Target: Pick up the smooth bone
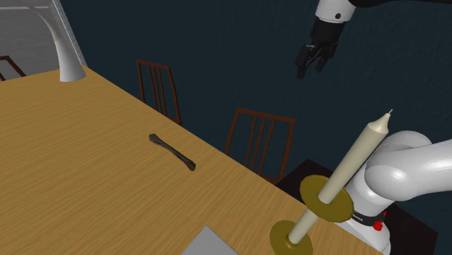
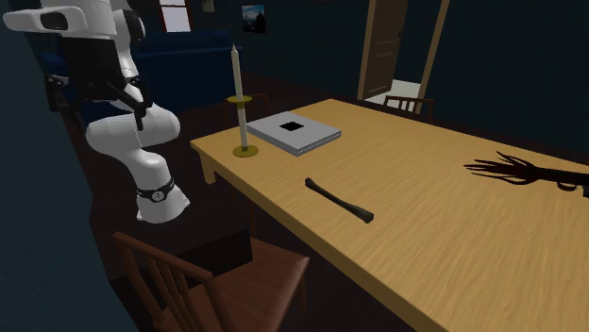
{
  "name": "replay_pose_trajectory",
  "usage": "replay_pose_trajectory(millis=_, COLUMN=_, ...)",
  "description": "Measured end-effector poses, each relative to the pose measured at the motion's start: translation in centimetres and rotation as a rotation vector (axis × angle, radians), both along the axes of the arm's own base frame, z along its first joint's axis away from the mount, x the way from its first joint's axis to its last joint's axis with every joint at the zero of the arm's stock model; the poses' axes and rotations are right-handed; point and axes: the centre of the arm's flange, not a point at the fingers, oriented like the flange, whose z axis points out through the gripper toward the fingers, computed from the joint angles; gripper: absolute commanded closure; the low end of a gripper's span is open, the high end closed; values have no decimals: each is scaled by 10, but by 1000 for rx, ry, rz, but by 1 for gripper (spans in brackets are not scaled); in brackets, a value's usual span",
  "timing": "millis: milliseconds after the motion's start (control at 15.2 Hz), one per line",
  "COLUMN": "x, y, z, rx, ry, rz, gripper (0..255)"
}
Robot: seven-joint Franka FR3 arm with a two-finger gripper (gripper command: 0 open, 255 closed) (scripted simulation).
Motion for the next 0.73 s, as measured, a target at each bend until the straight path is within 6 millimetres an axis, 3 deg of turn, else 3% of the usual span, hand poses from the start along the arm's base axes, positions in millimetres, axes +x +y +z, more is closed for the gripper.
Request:
replay_pose_trajectory(millis=330, x=17, y=27, z=-17, rx=11, ry=8, rz=24, gripper=0)
replay_pose_trajectory(millis=726, x=53, y=91, z=-48, rx=32, ry=25, rz=72, gripper=0)
